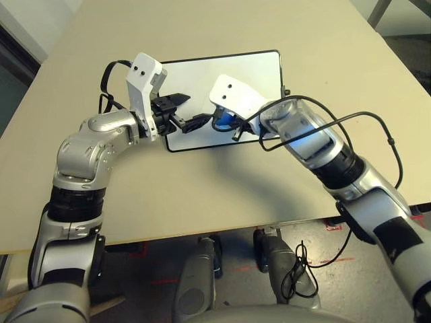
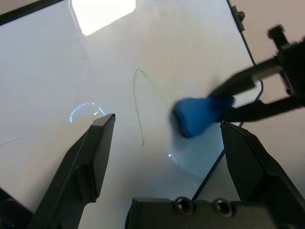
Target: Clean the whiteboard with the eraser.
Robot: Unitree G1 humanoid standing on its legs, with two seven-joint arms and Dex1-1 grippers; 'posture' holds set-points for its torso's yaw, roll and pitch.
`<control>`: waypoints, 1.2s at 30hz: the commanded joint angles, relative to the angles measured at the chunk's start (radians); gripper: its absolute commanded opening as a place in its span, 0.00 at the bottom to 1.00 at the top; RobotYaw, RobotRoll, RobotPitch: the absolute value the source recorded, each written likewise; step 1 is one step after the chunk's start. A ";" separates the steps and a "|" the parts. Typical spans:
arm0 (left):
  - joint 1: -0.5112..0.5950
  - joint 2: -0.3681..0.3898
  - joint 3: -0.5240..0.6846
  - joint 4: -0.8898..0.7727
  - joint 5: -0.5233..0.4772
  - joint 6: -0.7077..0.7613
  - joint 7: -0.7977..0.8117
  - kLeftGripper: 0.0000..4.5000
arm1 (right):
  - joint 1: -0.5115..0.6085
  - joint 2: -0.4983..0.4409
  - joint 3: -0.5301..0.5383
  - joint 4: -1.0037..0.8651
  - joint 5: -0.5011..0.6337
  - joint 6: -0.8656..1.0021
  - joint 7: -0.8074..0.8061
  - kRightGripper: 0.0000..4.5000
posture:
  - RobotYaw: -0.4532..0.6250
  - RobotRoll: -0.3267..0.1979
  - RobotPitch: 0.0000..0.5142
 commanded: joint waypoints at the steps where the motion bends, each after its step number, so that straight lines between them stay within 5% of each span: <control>1: 0.017 0.010 0.008 0.005 0.004 -0.006 0.000 1.00 | -0.064 0.037 -0.081 0.106 -0.019 -0.092 -0.061 0.13 | 0.46 0.62 0.47; 6: 0.028 0.014 0.015 -0.002 0.005 -0.002 0.004 1.00 | -0.116 0.083 -0.127 0.205 -0.028 -0.188 -0.095 0.13 | 0.47 0.62 0.47; 19: 0.031 0.079 0.041 0.047 0.022 -0.020 0.013 1.00 | 0.015 0.041 0.089 0.024 -0.062 -0.045 0.092 0.13 | 0.48 0.62 0.49; 29: 0.046 0.067 0.041 0.029 0.012 -0.013 0.023 1.00 | -0.157 0.133 -0.116 0.266 -0.062 -0.235 -0.061 0.13 | 0.48 0.62 0.49; 36: 0.051 0.064 0.042 0.024 0.007 -0.008 0.026 1.00 | -0.093 0.148 -0.036 0.219 -0.081 -0.200 0.010 0.13 | 0.49 0.62 0.50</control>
